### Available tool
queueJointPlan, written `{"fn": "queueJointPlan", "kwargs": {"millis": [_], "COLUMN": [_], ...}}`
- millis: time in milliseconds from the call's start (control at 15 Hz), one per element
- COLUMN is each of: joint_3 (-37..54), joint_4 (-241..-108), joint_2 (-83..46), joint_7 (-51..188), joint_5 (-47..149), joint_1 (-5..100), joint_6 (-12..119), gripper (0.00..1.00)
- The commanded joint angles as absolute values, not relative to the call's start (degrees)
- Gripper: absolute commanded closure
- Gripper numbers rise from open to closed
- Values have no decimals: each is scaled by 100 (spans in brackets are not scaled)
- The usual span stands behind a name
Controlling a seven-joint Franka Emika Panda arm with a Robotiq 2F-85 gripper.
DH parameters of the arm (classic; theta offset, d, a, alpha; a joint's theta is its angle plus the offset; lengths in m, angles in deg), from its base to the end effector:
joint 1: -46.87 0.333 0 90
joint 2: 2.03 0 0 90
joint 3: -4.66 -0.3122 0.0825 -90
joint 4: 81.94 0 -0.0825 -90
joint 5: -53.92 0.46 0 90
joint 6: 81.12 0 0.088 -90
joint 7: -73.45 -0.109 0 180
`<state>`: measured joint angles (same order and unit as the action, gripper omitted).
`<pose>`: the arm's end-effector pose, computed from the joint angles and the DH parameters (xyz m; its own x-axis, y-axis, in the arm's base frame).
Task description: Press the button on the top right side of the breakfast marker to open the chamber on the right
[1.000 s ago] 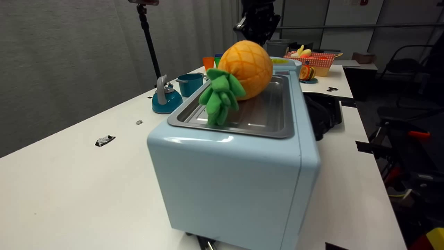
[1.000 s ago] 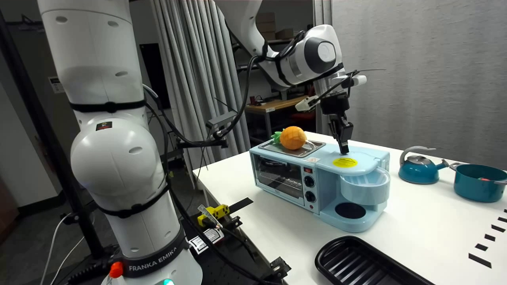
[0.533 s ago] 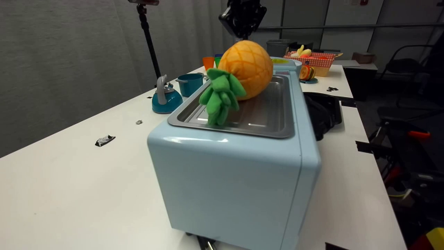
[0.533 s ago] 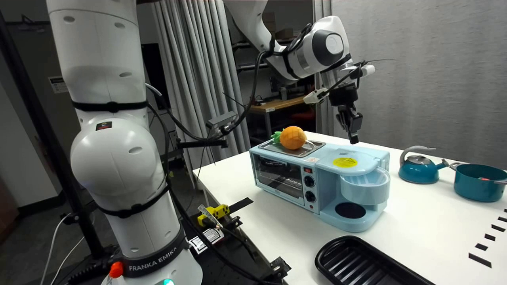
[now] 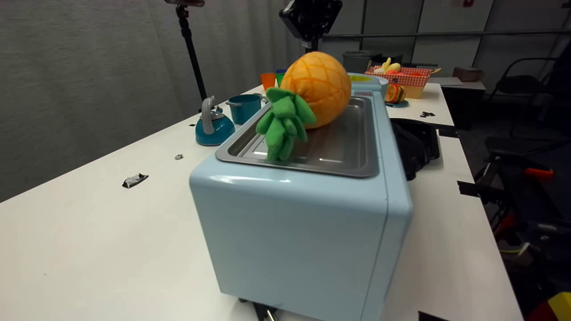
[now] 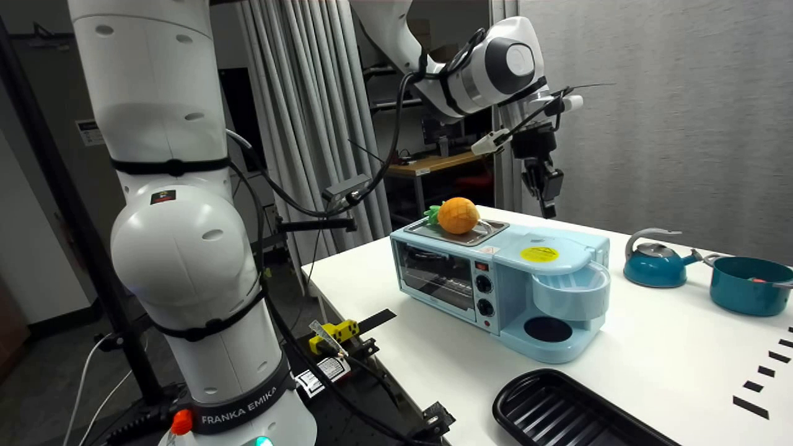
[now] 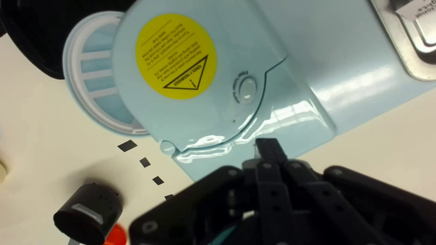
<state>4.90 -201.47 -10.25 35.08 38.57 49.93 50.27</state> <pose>0.6353 0.0251 0.3113 0.8934 -0.4178 0.1654 -0.4403 -0.8874 0.1368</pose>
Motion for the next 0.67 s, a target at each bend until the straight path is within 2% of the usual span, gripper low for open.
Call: {"fn": "queueJointPlan", "kwargs": {"millis": [0,600], "joint_3": [495,511], "joint_4": [-20038,-20513], "joint_2": [-874,-775], "joint_7": [3873,3815], "joint_5": [4067,4023], "joint_1": [5004,4986], "joint_6": [4461,4608], "gripper": [100,100]}}
